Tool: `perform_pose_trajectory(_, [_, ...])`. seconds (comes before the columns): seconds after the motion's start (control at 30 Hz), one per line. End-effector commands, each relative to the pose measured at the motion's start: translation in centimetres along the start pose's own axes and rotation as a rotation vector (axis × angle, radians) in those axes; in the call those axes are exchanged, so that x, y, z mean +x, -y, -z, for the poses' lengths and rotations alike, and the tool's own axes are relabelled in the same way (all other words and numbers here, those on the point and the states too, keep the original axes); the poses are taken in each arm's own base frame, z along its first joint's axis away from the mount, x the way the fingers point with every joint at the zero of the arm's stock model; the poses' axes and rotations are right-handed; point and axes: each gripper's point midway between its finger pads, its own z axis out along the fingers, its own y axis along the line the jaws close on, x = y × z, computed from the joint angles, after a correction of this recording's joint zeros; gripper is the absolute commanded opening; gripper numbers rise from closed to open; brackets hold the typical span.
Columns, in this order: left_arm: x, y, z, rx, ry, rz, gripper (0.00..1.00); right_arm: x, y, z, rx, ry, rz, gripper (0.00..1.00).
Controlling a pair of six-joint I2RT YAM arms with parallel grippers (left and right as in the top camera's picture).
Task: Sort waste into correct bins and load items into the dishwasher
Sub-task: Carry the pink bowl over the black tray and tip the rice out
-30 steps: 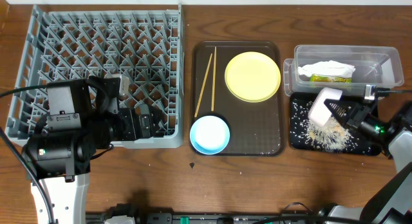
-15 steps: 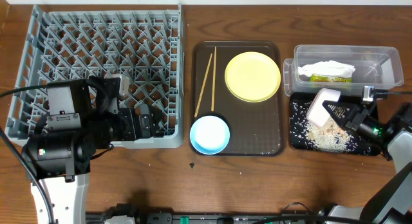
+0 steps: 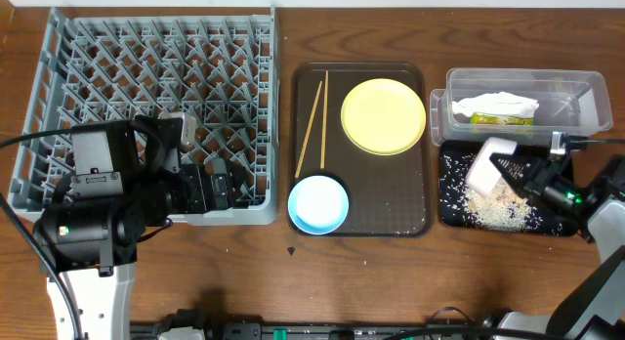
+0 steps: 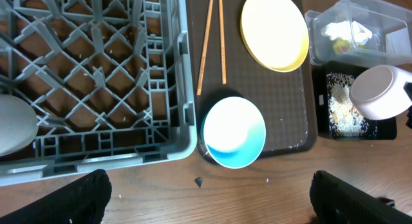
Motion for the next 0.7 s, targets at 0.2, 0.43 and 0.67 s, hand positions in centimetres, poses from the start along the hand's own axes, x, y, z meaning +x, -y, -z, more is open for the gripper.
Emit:
perform_pose_trajectory(0.2, [-0.3, 0.5, 0.4, 0.015, 0.010, -0.014, 0.99, 0.4, -0.9, -0.4, -0.043, -0.020, 0.081, 0.01])
perform_pose_trajectory(0.43, [-0.3, 0.5, 0.3, 0.015, 0.009, -0.014, 0.99, 0.6, 1.0, -0.4, 0.076, -0.022, 0.001, 0.01])
perform_pose_trajectory(0.67, [-0.3, 0.5, 0.3, 0.015, 0.009, -0.014, 0.99, 0.6, -4.0, -0.2, -0.210, -0.020, 0.195, 0.01])
